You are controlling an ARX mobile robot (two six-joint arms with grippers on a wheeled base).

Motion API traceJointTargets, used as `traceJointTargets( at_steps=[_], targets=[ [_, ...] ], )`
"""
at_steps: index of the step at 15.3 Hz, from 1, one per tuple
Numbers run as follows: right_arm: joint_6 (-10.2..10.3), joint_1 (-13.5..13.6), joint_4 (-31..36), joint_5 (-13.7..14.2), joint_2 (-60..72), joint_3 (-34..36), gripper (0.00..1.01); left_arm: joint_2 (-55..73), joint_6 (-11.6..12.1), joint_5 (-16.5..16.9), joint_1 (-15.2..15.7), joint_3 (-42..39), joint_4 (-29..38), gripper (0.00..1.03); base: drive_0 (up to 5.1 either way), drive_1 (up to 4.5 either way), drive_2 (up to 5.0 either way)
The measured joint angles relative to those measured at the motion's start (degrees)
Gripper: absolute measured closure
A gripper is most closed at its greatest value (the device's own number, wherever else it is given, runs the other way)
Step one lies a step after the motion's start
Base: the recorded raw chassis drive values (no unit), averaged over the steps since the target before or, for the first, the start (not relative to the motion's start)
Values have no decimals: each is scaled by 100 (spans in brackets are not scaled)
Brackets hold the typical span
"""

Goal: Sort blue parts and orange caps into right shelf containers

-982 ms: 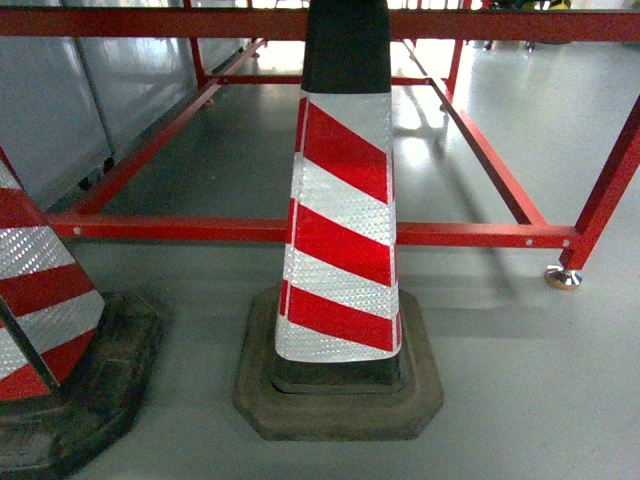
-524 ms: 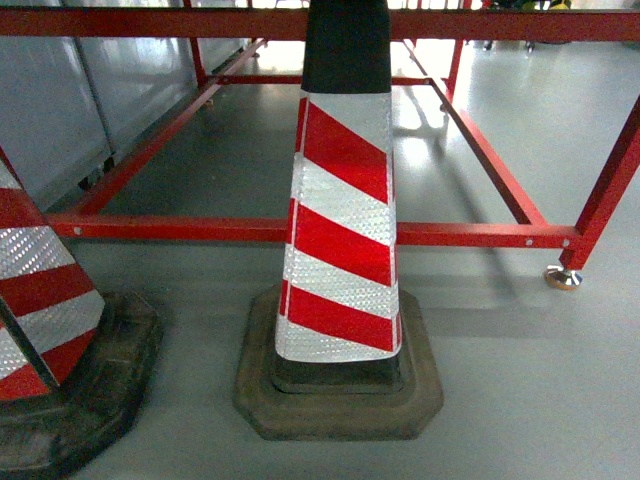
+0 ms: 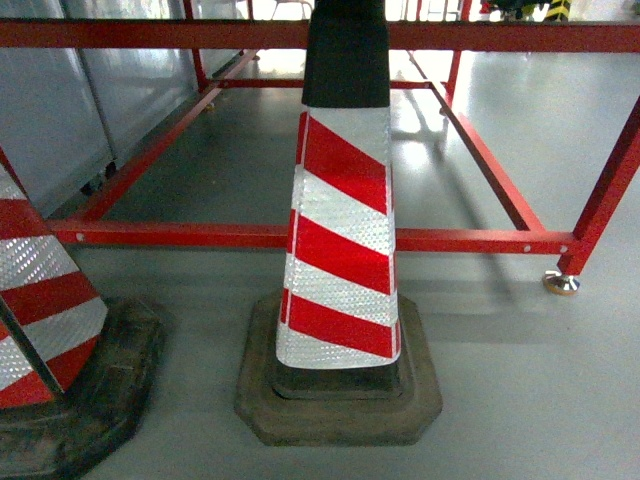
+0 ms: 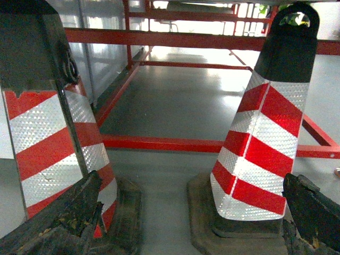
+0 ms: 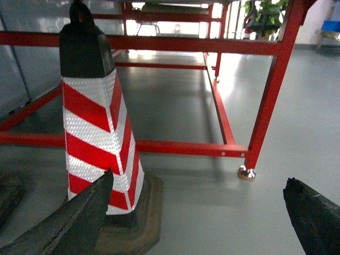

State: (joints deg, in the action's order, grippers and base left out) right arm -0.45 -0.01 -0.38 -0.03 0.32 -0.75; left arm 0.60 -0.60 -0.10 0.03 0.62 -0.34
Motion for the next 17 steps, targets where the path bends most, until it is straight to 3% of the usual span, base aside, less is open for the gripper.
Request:
traceJointTargets(
  at_steps=[17],
  targets=[
    [48,0,9,4,0,0,3,0,63,13,2,0,11,5,0,0,0]
  ],
)
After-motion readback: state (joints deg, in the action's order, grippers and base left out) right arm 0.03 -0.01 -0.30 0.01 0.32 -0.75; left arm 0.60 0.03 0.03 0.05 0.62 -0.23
